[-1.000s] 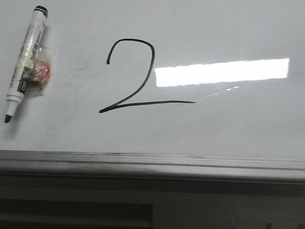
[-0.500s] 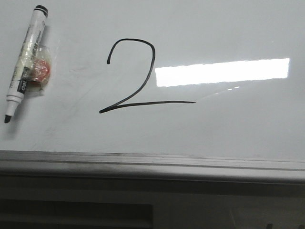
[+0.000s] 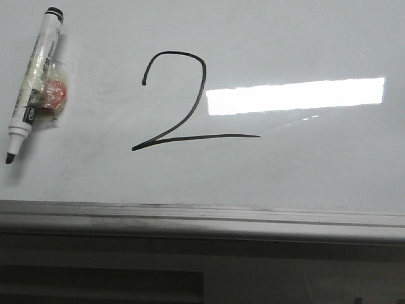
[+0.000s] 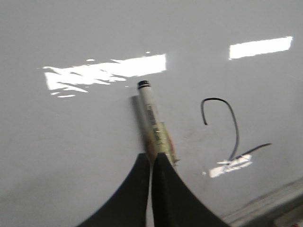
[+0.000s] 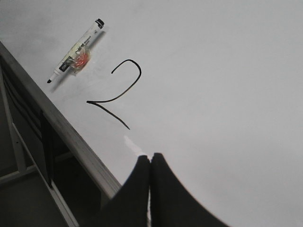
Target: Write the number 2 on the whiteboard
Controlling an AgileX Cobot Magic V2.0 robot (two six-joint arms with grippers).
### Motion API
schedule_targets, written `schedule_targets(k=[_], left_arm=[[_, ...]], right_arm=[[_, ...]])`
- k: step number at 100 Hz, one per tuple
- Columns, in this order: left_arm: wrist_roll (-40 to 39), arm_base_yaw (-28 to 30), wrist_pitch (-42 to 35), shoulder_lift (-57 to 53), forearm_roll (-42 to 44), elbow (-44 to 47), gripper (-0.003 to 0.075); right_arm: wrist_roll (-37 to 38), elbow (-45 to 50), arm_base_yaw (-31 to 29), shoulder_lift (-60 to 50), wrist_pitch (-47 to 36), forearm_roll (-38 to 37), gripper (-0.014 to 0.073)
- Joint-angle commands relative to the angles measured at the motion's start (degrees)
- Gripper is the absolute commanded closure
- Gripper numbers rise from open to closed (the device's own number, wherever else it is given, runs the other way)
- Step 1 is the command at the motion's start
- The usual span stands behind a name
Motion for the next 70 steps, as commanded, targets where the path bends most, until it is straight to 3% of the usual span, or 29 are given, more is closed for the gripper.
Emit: schedule_targets(k=[1, 14, 34, 48, 54, 70], left_arm=[[5.1, 6.0, -4.3, -1.8, -2.1, -0.2, 0.0739], [18.5, 17.6, -4.3, -6.5, -12.4, 3.4, 0.0739], [20.2, 30.1, -3.9, -8.5, -13.6, 9.5, 0.0739], [15.2, 33.1, -4.3, -8.5, -13.5, 14.0, 0.0739], [13.2, 33.1, 1.5, -8.5, -12.0, 13.7, 0.0739], [12.9, 33.1, 3.9, -8.5, -9.8, 13.9, 0.0739]], right_arm=[[0.1, -1.5, -0.4, 0.5, -3.9, -1.2, 0.0644], [0.1, -1.5, -0.4, 0.5, -3.9, -1.2, 0.0644], [0.1, -1.5, -0.4, 0.5, -3.8, -1.2, 0.0644], [0.1, -1.5, -0.4, 0.5, -3.8, -1.2, 0.0644], [0.1, -1.5, -0.4, 0.5, -3.8, -1.2, 0.0644], [0.1, -1.5, -0.4, 0.5, -3.8, -1.2, 0.0644]])
